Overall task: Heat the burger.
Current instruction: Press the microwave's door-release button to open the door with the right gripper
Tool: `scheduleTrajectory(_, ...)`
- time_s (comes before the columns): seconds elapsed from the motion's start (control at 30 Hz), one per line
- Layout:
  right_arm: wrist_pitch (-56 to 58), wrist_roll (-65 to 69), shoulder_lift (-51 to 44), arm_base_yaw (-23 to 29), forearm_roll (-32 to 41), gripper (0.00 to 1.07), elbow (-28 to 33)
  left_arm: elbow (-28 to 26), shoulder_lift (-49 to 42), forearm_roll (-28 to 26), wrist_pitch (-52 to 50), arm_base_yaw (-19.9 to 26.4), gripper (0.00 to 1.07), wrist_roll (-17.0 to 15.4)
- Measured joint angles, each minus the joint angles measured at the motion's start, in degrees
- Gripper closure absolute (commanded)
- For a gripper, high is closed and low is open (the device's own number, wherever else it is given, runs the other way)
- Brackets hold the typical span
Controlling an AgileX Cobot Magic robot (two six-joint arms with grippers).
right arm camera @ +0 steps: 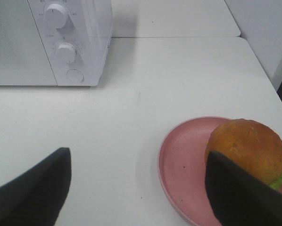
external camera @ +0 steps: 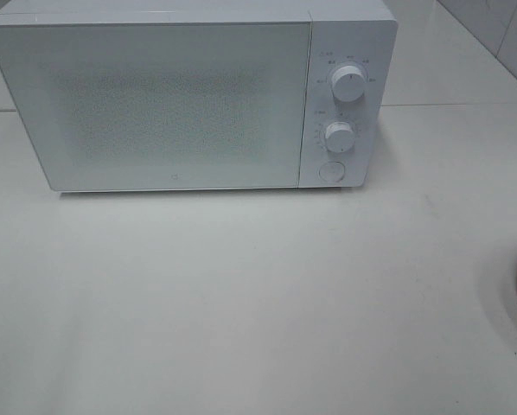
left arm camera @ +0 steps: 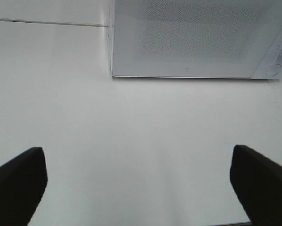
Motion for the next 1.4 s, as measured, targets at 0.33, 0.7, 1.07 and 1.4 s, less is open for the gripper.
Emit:
scheduleTrajectory(0.33,-5.4,0.0,9.4,0.0,0.0,0.33,-1.8,0.0,0.0,0.0,0.0,0.0,0.09,0.0)
scheduleTrajectory(0.7,-18.0,0.0,21.8,0.0,0.0,0.33,-1.8,0.0,0.0,0.0,0.0,0.0,0.09,0.0)
scheduleTrajectory(1.07,-29.3,-0.1,35.0,0.0,0.0,0.33,-1.8,0.0,0.0,0.0,0.0,0.0,0.09,0.1)
scheduleTrajectory(1.4,-38.5,-0.1,45.7,0.0,0.0,0.33,-1.8,0.0,0.0,0.0,0.0,0.0,0.09,0.1)
